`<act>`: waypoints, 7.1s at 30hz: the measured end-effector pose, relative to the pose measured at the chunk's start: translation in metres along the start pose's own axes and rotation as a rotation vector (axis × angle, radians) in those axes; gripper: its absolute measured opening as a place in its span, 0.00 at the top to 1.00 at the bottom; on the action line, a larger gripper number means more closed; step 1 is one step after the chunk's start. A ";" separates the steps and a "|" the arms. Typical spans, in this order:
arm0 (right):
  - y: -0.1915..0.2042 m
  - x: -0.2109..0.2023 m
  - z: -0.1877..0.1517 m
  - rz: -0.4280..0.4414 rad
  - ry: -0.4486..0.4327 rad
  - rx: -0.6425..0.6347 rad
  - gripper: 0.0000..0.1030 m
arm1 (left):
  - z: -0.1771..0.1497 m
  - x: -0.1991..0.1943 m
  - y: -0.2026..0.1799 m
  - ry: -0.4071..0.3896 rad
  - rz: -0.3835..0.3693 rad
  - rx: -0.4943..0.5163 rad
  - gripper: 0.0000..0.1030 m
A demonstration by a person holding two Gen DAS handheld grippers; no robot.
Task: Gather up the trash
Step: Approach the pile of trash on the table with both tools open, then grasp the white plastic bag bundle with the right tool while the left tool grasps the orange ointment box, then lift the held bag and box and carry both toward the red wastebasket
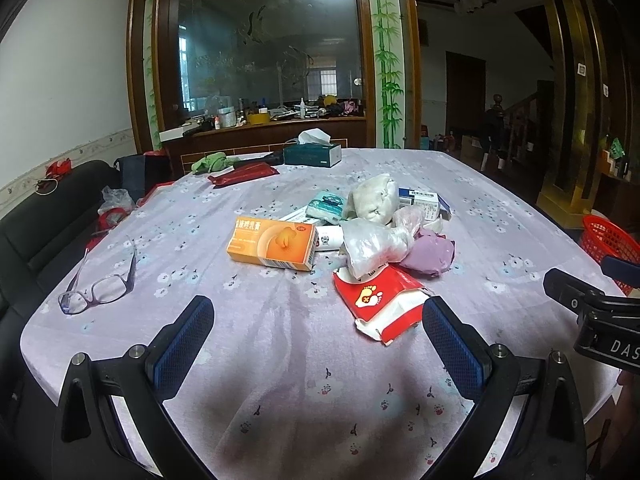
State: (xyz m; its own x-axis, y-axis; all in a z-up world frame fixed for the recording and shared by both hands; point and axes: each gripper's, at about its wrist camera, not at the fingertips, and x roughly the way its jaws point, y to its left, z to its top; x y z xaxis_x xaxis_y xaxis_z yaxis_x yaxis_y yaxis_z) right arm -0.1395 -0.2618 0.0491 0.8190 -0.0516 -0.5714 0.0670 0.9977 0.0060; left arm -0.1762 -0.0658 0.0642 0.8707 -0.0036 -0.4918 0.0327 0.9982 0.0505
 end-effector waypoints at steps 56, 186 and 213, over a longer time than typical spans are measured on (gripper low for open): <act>0.084 0.146 0.070 0.509 0.463 0.302 0.31 | 0.075 0.199 0.135 0.388 -0.217 -0.350 0.29; 0.026 0.031 0.034 0.410 0.133 0.109 0.50 | 0.025 0.026 0.012 0.062 0.061 0.107 0.57; 0.016 0.033 0.035 0.402 0.140 0.136 0.50 | 0.032 0.027 0.005 0.067 0.044 0.129 0.57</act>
State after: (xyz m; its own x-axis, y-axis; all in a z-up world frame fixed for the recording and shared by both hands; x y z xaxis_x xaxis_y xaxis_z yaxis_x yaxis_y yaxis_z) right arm -0.0916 -0.2490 0.0594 0.7109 0.3552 -0.6071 -0.1594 0.9220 0.3528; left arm -0.1366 -0.0623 0.0788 0.8383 0.0484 -0.5431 0.0614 0.9813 0.1822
